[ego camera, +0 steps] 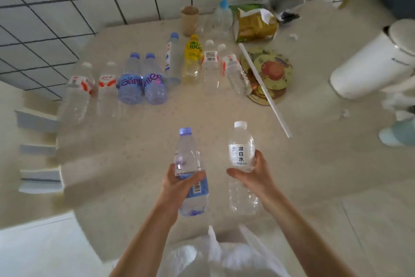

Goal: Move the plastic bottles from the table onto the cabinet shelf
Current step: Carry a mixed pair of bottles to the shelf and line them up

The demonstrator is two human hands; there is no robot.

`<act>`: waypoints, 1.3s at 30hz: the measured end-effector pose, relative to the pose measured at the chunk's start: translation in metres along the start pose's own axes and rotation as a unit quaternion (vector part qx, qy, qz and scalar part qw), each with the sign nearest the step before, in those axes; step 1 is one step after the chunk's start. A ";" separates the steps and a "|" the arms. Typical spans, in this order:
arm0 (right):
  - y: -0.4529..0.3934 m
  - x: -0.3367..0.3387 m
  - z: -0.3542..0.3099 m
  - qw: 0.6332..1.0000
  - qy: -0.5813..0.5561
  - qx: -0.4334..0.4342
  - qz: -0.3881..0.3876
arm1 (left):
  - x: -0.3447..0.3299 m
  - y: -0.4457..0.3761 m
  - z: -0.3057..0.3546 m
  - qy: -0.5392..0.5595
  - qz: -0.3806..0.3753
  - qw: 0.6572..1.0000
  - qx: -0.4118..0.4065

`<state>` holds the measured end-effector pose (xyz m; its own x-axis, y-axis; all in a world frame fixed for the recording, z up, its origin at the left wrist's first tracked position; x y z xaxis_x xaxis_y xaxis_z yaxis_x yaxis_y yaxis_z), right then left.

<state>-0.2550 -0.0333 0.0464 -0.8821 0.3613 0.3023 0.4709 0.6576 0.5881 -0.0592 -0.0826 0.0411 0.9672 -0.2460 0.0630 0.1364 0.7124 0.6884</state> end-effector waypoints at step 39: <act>0.474 0.162 0.392 0.719 -0.404 -0.152 0.544 | -0.281 0.346 -0.267 -0.442 -0.523 0.728 -0.034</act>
<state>-0.1693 0.5965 0.0803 0.3605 0.8999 0.2453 0.7436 -0.4360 0.5068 -0.2268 0.4084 0.0690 -0.1852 -0.9827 -0.0086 0.7380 -0.1449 0.6591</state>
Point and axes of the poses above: each hand's wrist, its own y-axis away from the middle knuckle, its own x-axis out of the back of the hand, z = x × y, the point moved 1 cm from there along -y, towards the middle knuckle, and after that the axes turned 3 degrees about -y, right-handed, at the moved point
